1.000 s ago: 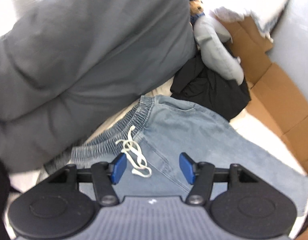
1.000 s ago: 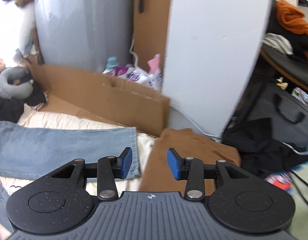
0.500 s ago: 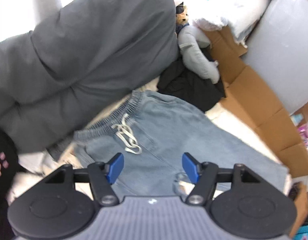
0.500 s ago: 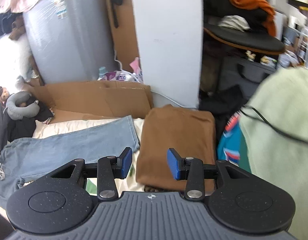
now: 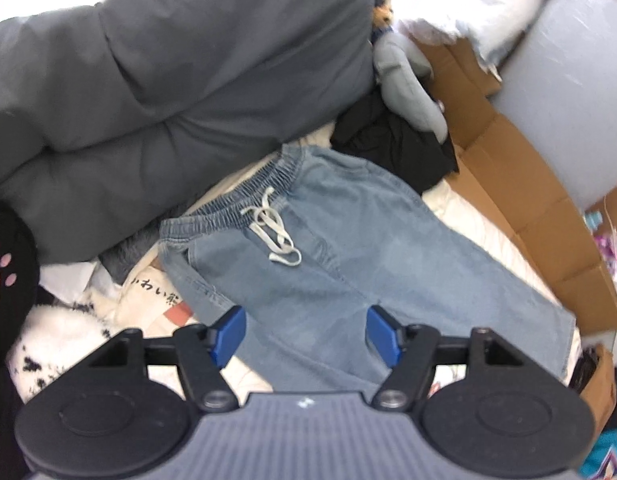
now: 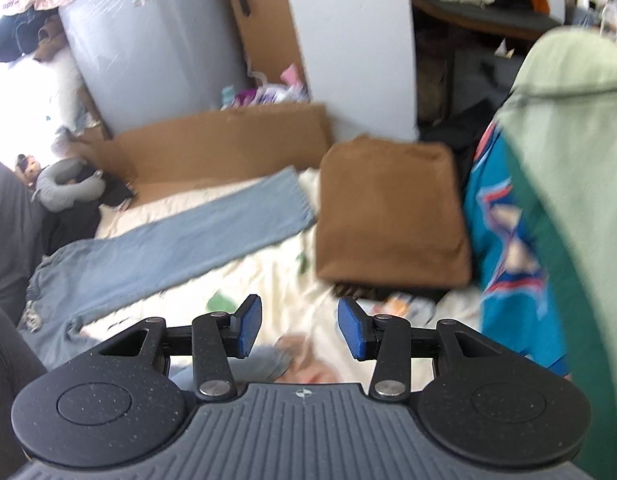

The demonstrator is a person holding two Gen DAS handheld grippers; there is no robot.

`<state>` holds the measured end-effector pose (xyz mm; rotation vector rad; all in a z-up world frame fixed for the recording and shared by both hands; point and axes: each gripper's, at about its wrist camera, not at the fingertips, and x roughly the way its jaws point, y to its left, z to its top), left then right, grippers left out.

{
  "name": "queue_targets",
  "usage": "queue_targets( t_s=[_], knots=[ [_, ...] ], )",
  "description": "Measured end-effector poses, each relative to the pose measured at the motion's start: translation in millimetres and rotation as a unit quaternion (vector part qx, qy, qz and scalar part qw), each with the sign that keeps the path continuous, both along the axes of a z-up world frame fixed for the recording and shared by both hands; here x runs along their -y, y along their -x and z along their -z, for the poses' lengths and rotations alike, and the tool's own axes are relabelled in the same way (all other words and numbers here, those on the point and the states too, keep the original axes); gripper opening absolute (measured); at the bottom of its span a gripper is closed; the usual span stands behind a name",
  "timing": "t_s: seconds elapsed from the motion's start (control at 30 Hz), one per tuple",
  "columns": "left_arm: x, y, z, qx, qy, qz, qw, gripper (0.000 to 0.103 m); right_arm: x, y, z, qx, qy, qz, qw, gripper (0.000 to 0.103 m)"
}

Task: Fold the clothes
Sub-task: 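Move the open right tool down to the jeans leg hem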

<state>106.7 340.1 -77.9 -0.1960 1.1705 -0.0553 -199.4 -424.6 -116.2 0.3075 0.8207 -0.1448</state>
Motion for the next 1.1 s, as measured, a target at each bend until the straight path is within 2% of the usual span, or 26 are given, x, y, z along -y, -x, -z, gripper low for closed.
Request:
queue_targets(
  t_s=[0.13, 0.33, 0.53, 0.7, 0.9, 1.1],
  knots=[
    [-1.7, 1.4, 29.1, -0.020, -0.012, -0.002, 0.9997, 0.070, -18.1, -2.0, 39.9, -0.024, -0.025, -0.001, 0.999, 0.049],
    [1.0, 3.3, 78.0, -0.034, -0.005, -0.021, 0.9992, 0.070, -45.4, -14.4, 95.7, -0.068, -0.044, -0.026, 0.996, 0.049],
    [4.0, 2.5, 126.2, -0.047, 0.009, -0.054, 0.9974, 0.069, -71.4, -23.3, 140.8, -0.102, -0.059, -0.062, 0.991, 0.049],
    [6.7, 6.3, 167.8, -0.076, 0.001, -0.059, 0.9953, 0.069, -91.1, -25.6, 178.5, -0.127, -0.076, -0.076, 0.986, 0.049],
    [6.7, 6.5, 201.0, -0.100, -0.018, -0.052, 0.9935, 0.068, -107.5, -38.3, 212.4, -0.138, -0.090, -0.075, 0.983, 0.049],
    [10.7, 5.1, 219.5, -0.110, -0.032, -0.036, 0.9928, 0.068, -108.3, -66.4, 237.2, -0.136, -0.089, -0.067, 0.985, 0.049]
  ],
)
